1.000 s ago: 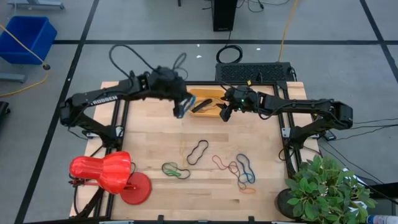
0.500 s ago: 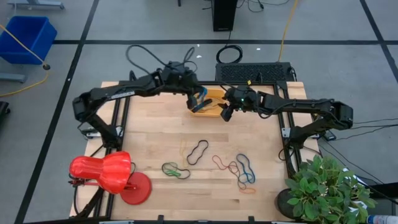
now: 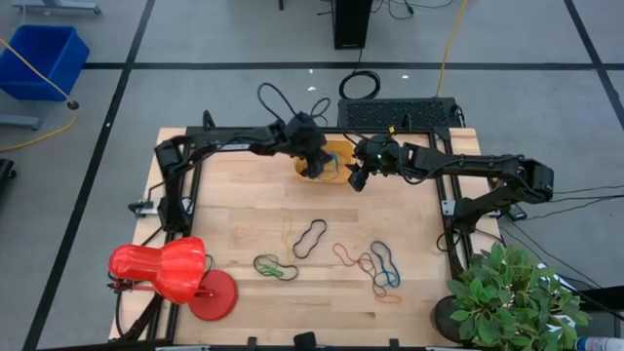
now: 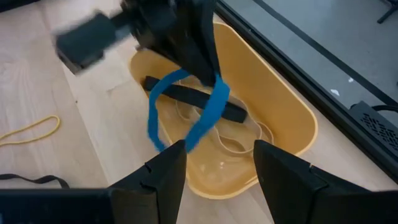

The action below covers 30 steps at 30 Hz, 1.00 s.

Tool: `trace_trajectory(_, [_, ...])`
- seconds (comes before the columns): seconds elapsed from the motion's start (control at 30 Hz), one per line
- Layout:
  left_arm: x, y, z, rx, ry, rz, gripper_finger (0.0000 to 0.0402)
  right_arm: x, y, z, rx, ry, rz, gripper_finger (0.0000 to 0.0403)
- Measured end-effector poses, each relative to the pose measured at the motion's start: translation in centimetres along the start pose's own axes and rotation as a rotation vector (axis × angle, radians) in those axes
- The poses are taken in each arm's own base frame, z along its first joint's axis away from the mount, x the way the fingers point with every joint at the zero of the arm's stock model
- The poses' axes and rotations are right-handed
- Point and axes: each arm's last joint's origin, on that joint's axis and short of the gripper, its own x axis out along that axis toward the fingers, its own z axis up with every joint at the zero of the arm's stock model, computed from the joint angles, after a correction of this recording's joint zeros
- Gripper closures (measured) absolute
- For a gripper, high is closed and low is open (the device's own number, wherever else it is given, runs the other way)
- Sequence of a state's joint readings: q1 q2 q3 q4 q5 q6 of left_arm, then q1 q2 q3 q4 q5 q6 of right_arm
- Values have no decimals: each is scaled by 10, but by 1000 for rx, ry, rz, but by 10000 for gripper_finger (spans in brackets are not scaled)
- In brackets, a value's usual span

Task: Pick and place rubber bands into bin
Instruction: Put the top left blue rubber band into the yellow bin

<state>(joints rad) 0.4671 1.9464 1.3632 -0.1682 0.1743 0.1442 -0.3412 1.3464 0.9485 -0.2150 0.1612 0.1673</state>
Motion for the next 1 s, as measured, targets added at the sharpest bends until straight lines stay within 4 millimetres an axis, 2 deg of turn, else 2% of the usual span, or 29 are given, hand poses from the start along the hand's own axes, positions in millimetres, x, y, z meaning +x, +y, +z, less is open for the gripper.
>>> trace_trajectory(0.1, [9,1,-6,-4,26,-3,396,0,0,0,-4,0,0,222])
trace_trajectory(0.2, [14,1,-9,-22,35,0,387,0,0,0,-4,0,0,222])
trace_trajectory(0.37, [14,2,-9,-27,39,46,372,0,0,0,-4,-1,0,222])
trace_trajectory(1.0, [14,1,-9,-27,42,68,367,0,0,0,-4,-1,0,222])
